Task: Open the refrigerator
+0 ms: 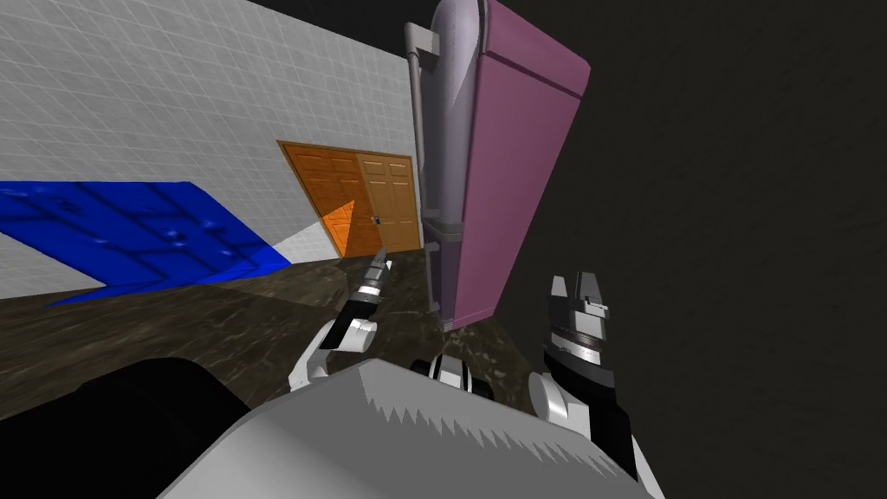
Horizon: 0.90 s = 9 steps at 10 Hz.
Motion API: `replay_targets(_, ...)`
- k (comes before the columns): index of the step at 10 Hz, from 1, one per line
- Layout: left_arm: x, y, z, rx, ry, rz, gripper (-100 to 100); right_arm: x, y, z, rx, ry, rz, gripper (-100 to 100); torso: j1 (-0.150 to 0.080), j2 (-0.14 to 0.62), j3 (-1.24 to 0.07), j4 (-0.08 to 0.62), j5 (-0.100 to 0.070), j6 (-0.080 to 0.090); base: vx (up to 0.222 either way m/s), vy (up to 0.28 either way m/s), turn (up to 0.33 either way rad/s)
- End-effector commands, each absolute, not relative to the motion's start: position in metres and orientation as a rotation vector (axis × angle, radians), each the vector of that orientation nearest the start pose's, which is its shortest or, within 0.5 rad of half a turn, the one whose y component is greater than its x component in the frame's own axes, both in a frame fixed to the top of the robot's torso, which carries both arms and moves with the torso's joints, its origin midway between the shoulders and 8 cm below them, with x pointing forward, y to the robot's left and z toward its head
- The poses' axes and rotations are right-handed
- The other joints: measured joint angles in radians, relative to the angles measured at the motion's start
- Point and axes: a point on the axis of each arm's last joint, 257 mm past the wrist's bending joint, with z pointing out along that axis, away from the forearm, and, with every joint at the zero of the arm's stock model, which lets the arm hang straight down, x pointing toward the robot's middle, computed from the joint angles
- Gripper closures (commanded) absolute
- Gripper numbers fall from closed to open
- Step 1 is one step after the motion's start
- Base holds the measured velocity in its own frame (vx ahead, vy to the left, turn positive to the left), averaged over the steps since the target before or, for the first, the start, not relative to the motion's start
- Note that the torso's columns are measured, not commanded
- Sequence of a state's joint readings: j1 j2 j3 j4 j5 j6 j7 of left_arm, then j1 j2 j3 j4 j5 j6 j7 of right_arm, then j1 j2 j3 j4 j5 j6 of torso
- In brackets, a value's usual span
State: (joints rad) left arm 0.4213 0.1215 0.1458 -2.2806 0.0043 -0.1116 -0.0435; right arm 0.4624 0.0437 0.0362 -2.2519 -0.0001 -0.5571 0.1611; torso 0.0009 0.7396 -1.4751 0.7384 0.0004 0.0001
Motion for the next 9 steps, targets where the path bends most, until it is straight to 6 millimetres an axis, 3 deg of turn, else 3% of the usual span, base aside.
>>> replay_targets(1, 0.401, 0.342, -0.029, -0.837, 0.909, -1.028, -100, 0.343, -0.267, 0.035, 0.587, 0.569, 1.213, 0, -0.002, 0.0, 0.0, 0.0, -0.001, 0.0, 0.104, -0.105, 0.053)
replay_targets(9, 0.412, 0.367, -0.056, -0.962, 0.957, -0.982, -100, 0.343, -0.267, 0.035, 0.587, 0.569, 1.213, 0, -0.001, -0.002, -0.001, -0.001, 0.0, 0.0, 0.125, -0.124, 0.055)
